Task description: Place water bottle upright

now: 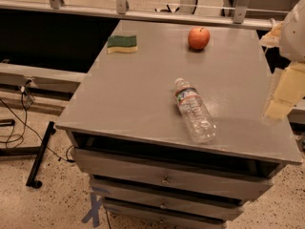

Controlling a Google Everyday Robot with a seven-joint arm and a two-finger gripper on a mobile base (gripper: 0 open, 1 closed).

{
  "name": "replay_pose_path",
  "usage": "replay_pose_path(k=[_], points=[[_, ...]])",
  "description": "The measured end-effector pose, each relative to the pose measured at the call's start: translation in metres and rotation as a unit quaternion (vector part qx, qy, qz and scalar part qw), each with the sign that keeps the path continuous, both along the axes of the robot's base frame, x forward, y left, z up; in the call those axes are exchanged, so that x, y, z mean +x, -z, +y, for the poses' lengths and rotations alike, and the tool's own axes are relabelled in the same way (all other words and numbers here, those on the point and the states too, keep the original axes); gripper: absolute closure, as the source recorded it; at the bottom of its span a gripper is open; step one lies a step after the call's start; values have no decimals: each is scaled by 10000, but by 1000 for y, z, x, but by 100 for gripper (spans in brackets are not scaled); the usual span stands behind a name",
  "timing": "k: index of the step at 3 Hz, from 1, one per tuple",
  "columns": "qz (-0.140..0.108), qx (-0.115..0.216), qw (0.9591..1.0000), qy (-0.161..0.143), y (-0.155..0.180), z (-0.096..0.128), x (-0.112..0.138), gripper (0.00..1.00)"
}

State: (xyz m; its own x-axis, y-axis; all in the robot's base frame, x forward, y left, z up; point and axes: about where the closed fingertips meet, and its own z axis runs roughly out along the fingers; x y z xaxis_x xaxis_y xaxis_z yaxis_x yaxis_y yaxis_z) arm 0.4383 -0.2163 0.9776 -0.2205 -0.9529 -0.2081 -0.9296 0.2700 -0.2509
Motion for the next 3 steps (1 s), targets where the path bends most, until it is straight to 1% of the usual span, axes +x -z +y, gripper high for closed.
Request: replay_pose_path(k=[1,2,3], points=[[0,0,10000,0,0,0,0,0],[-47,157,9999,-48,1,4,6,0],[73,653,9978,76,26,28,29,0]])
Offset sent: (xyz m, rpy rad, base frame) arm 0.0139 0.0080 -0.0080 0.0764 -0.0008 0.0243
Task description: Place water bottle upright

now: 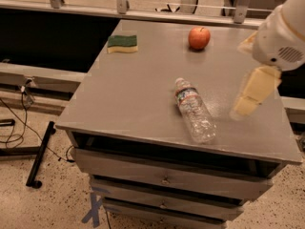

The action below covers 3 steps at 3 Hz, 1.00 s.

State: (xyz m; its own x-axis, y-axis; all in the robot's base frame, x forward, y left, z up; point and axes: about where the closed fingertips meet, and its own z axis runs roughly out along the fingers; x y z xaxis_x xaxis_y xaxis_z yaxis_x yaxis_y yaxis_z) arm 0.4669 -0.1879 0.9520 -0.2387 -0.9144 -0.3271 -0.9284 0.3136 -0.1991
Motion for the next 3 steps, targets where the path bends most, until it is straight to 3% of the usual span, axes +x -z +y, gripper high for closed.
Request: replay_pose_path(k=[1,2,3], points=[[257,559,9969,480,28,33,33,0],[492,919,9890,1047,33,59,61,0],[735,1019,9790,1605,36,85,78,0]])
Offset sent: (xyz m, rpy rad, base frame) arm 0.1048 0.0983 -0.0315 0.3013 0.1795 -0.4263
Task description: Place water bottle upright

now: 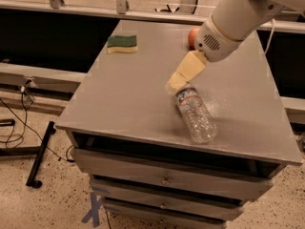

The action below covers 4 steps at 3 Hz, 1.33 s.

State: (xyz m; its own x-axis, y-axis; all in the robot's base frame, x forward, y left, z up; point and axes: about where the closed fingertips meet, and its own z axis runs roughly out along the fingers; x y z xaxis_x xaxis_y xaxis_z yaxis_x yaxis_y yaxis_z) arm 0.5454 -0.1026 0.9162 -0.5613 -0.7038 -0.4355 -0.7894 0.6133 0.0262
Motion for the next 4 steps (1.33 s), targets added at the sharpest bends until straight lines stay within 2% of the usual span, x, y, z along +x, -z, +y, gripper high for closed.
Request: replay_pose_path(k=[1,2,3,4], points=[[156,-228,9979,590,12,14,9,0],[211,-643,9904,1204,32,9,11,0],[217,-1043,9817,1579,51,-1,9,0],[251,-1198,9759,1804,62,-4,6,0]])
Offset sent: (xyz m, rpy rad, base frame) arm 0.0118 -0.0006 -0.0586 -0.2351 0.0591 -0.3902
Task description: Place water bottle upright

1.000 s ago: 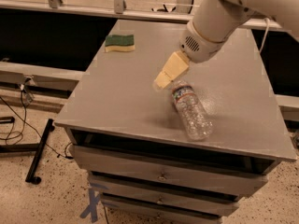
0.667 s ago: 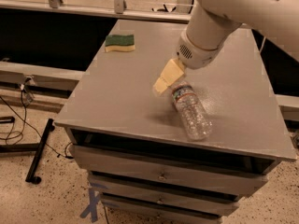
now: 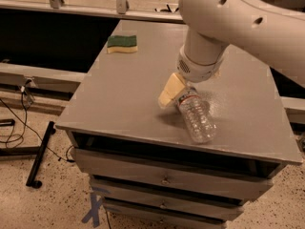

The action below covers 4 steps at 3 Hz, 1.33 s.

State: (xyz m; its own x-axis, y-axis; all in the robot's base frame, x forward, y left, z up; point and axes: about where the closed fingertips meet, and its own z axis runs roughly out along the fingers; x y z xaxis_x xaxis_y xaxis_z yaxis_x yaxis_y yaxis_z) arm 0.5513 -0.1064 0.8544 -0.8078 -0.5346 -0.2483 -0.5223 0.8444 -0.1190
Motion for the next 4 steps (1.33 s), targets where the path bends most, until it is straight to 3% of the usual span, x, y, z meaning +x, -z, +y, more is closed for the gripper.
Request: replay_pose_path(k=[2,3,4], points=[[-52,-204,9995,227,7,9,-5,41],[-156,-166,9995,205,-1,19,0,64],[-422,93,9991,-8,-17,32,15,88]])
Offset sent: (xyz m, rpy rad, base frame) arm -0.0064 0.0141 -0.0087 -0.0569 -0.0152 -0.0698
